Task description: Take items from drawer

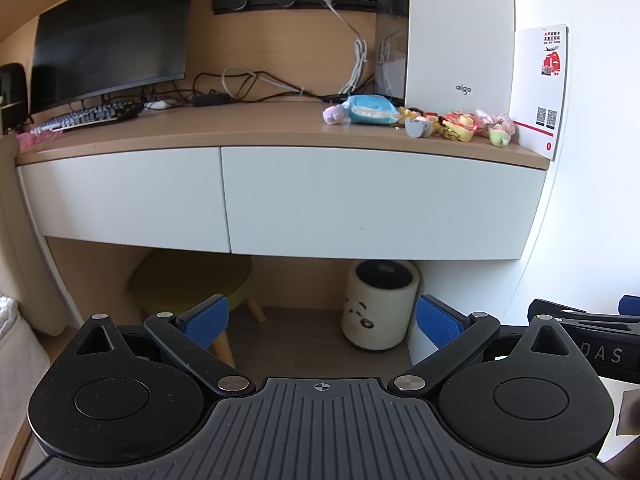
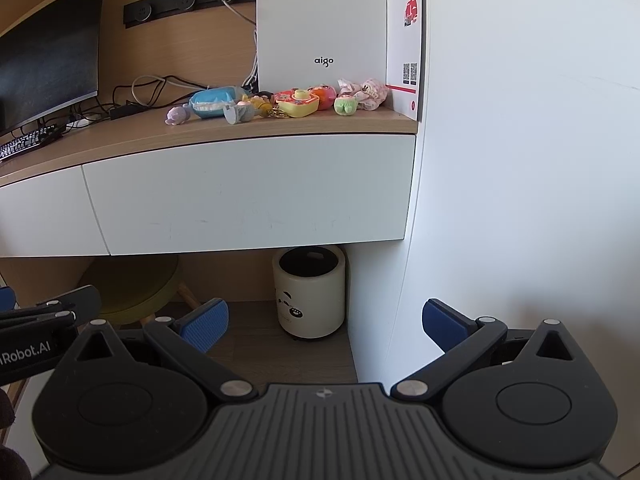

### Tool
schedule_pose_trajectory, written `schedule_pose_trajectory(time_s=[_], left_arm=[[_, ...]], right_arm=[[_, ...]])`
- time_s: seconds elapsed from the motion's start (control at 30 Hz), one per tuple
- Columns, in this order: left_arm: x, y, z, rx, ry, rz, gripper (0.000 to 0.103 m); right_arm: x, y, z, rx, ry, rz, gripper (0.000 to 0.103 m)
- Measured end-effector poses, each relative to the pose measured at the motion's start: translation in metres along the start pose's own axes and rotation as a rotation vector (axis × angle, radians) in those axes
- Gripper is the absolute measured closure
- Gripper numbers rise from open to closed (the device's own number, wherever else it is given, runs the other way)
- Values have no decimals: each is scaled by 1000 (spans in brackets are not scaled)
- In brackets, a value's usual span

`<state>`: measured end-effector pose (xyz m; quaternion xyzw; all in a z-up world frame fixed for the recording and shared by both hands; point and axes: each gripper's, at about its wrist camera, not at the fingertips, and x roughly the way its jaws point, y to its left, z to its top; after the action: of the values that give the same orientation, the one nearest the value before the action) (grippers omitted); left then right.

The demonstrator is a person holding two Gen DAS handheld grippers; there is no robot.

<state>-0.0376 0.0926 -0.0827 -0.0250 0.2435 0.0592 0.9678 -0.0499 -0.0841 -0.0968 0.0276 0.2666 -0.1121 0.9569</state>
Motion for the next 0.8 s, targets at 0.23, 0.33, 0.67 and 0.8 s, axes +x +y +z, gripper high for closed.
schedule_pose_trajectory(time_s=[0.23,0.33,0.67,0.8], left_arm=[[0,2,0,-3,0,4,0],[-1,3,-1,-5,2,4,0],[-1,3,-3,2,2,1,1],[0,2,-2,4,1,-4,1]], right_arm=[[-3,2,-2,0,-1,2,0],[-3,3,-2,1,-1,1,0],[-3,2,-3,4,-1,-2,0],[-4,0,-4,10,-4,-3,0]])
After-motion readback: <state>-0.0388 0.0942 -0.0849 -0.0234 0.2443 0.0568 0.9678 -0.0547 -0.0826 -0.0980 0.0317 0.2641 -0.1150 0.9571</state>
